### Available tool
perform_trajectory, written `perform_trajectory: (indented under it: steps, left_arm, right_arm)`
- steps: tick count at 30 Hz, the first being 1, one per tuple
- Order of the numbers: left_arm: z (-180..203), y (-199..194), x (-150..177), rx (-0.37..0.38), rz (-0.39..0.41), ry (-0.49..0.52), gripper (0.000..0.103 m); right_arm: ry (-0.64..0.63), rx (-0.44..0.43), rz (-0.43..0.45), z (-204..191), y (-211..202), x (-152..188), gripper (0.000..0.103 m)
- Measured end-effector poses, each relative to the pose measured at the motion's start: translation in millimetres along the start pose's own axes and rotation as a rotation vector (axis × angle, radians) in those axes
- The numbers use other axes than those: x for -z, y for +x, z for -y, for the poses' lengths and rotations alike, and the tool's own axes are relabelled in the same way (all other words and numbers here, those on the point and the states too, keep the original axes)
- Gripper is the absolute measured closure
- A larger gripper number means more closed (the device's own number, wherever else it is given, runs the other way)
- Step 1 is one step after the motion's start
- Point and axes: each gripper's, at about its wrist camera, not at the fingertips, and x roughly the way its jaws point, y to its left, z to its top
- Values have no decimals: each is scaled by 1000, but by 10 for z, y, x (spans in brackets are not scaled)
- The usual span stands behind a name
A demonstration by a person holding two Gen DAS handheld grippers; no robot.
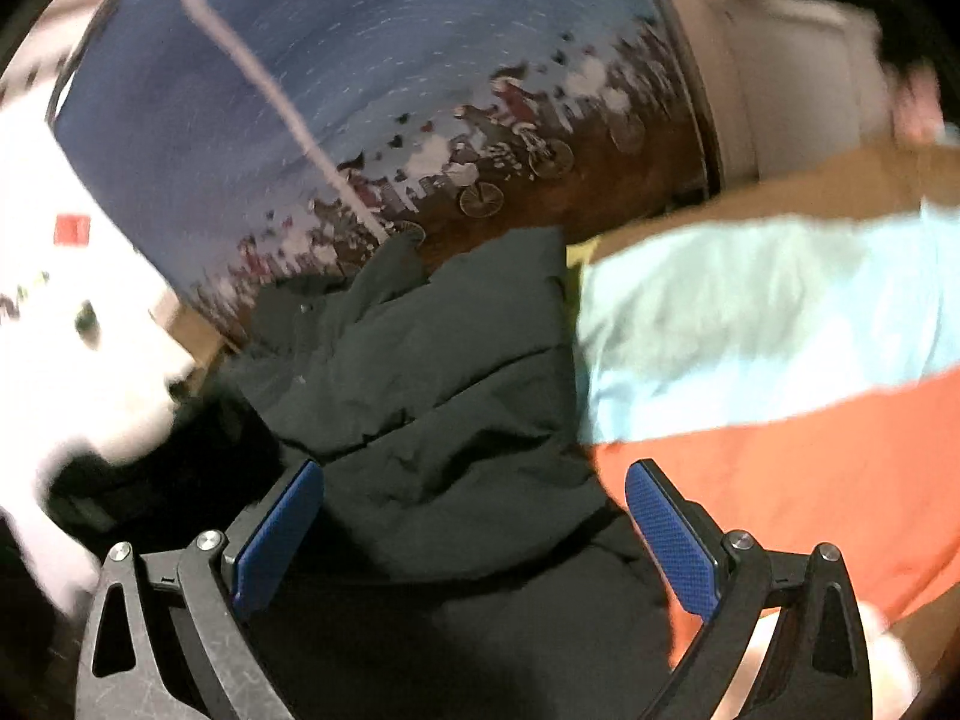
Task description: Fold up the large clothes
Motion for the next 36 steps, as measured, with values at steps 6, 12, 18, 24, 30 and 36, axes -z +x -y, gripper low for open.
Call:
perform_trajectory:
  steps: [6, 12, 18, 24, 30, 36]
  left_arm:
    - [-206, 93, -58, 75, -86, -75, 93]
    - [-231, 133, 5, 145, -127, -128, 27]
    - [-241, -56, 50, 106, -107, -122, 13]
    - [-483, -419, 165, -57, -54, -133, 12]
    - [-1045, -723, 326, -264, -22, -221, 12]
    - [-1566, -1012, 474, -334, -11, -359, 12]
  right_arm:
    - [162, -140, -21, 153, 89, 23, 1]
    - [231, -226, -67, 144, 222, 112, 1]
    - [311, -276, -92, 228, 303, 213, 1]
    - [150, -138, -186, 128, 437, 337, 1]
    - [45, -86, -247, -42, 582, 448, 16]
    - [35, -42, -256, -87, 529, 415, 94]
